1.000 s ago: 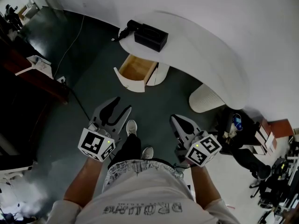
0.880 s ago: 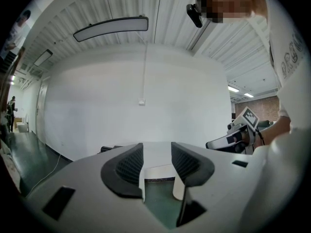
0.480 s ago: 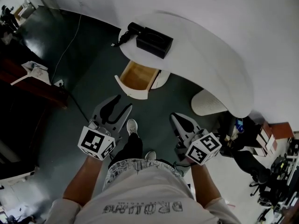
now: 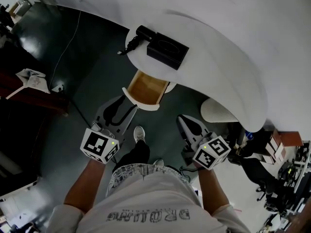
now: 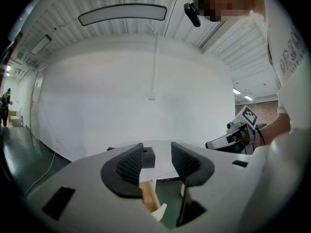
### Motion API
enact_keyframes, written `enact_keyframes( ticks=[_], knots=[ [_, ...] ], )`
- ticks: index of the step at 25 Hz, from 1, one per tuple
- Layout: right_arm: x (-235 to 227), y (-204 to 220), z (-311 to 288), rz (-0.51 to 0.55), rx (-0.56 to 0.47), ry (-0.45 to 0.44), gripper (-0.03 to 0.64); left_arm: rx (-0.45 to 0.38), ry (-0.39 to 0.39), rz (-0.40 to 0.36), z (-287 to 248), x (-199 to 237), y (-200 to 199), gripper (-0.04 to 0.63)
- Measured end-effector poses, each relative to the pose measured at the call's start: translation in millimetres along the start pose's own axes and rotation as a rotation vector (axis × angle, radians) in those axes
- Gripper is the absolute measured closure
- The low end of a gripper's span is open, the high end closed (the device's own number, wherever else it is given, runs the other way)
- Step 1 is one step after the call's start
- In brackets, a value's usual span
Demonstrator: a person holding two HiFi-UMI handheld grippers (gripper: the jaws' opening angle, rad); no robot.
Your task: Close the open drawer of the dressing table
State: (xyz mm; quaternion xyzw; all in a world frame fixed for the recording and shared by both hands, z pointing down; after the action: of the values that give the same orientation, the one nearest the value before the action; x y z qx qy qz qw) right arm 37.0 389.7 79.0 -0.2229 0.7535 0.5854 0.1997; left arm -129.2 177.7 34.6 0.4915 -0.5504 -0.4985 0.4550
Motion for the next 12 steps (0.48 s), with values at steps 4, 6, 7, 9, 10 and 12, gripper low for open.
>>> enact_keyframes(
  ticks=[4, 6, 7, 9, 10, 12],
  knots=[
    [-5.5, -10.5, -31.4, -0.005, 0.019, 0.012, 0.609, 0.015, 0.000, 0.017, -12.0, 32.2, 6.5, 0.399],
    [-8.5, -15.6, -46.1, -0.009, 0.026, 0.019, 0.609, 0.021, 0.005, 0.024, -18.5, 47.2, 9.1, 0.399],
    [-10.4, -18.3, -52.7, -0.011, 0.030, 0.024, 0.609, 0.023, 0.009, 0.025, -22.4, 54.0, 9.9, 0.399],
    [-13.9, -23.3, -65.3, -0.014, 0.039, 0.035, 0.609, 0.026, 0.020, 0.025, -29.8, 66.9, 11.2, 0.399],
    [-15.3, -25.6, -71.5, -0.015, 0.042, 0.040, 0.609, 0.027, 0.025, 0.024, -33.0, 73.3, 12.2, 0.399],
    [-17.9, -30.0, -83.4, -0.019, 0.045, 0.050, 0.609, 0.028, 0.036, 0.026, -39.1, 85.7, 14.6, 0.399]
  ],
)
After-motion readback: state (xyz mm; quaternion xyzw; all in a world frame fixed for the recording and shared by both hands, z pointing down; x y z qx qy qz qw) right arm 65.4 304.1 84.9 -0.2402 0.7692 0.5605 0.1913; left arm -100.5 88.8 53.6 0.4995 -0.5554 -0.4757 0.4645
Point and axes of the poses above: the fingertips, and each gripper's own axes: z backward along the fingers, x to its left, y out of its underside, the point moved 8 cm from there along z, backward along the fingers, and after that the axes turned 5 degrees about -z, right-handed, at the moved point
